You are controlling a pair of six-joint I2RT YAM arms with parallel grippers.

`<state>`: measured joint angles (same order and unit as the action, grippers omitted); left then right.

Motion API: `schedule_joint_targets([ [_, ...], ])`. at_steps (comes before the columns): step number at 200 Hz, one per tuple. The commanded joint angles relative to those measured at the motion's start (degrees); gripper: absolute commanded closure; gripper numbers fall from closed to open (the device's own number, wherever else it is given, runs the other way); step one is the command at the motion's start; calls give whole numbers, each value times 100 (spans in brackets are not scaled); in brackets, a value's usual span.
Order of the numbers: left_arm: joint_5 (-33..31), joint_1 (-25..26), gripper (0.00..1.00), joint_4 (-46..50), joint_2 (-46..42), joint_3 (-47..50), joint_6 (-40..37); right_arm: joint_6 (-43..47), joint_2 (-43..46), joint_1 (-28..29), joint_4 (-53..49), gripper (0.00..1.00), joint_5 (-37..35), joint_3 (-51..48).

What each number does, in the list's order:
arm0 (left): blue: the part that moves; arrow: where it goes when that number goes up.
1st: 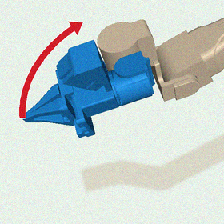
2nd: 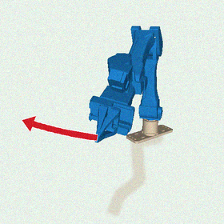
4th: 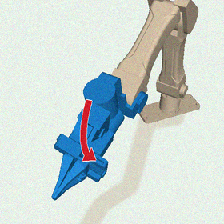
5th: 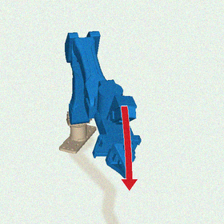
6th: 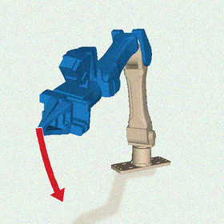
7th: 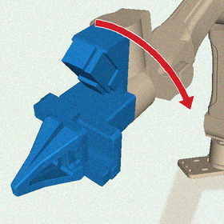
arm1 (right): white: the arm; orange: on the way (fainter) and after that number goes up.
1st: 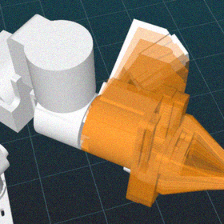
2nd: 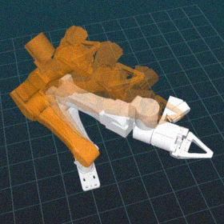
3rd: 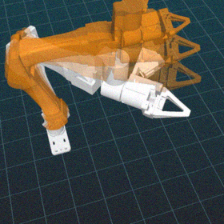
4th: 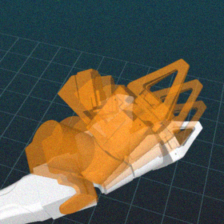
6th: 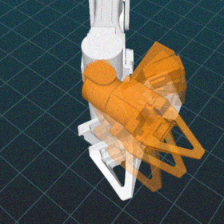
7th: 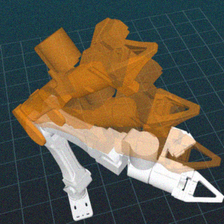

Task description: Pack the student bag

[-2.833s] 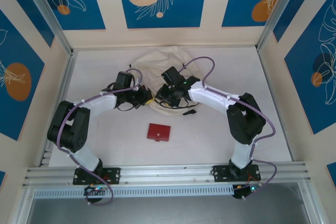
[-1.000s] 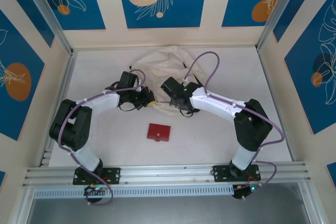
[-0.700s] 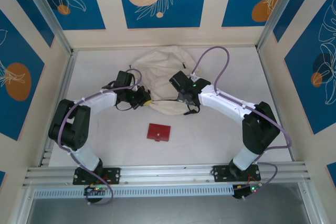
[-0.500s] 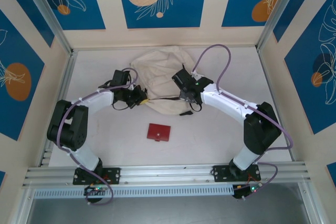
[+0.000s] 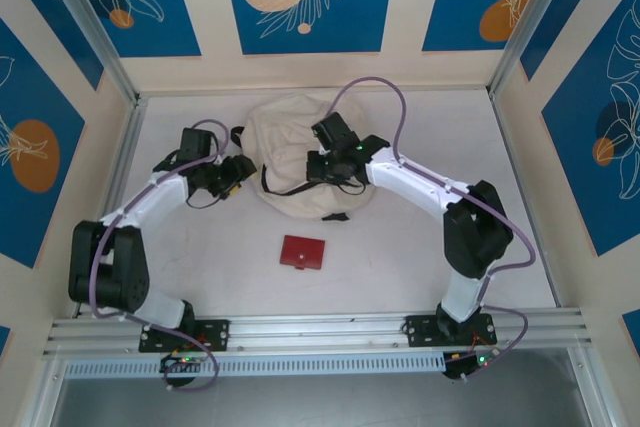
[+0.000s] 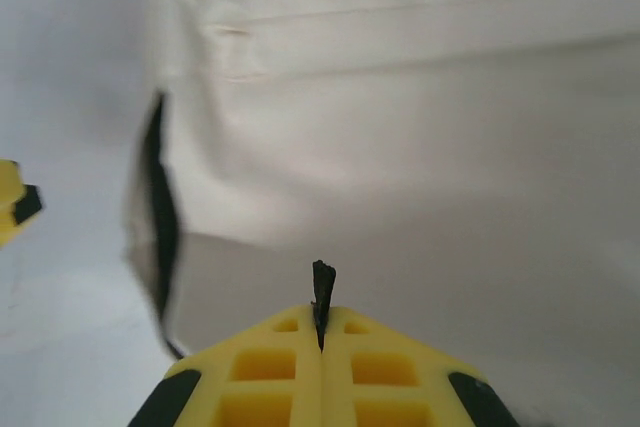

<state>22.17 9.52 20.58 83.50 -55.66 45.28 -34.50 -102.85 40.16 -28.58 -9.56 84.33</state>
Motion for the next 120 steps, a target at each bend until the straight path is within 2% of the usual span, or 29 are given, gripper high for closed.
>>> schedule_joint_targets([
  [1, 47, -24, 30, 62, -408, 296, 234, 181, -391, 82, 598, 100, 1024, 648],
  [25, 424, -7, 20, -644, -650, 651, 894, 43, -833, 97, 803, 100, 1363, 1125],
  [44, 593, 50, 18, -1064, -674, 799, 1375, -42, -1036, 130, 878, 100, 1481, 1342],
  [72, 569, 186, 16, -1534, -617, 966, 2003, -111, -1057, 208, 871, 100, 1510, 1464],
  [120, 284, 413, 15, -2113, -247, 1120, 2690, -247, -706, 321, 878, 100, 1505, 976],
])
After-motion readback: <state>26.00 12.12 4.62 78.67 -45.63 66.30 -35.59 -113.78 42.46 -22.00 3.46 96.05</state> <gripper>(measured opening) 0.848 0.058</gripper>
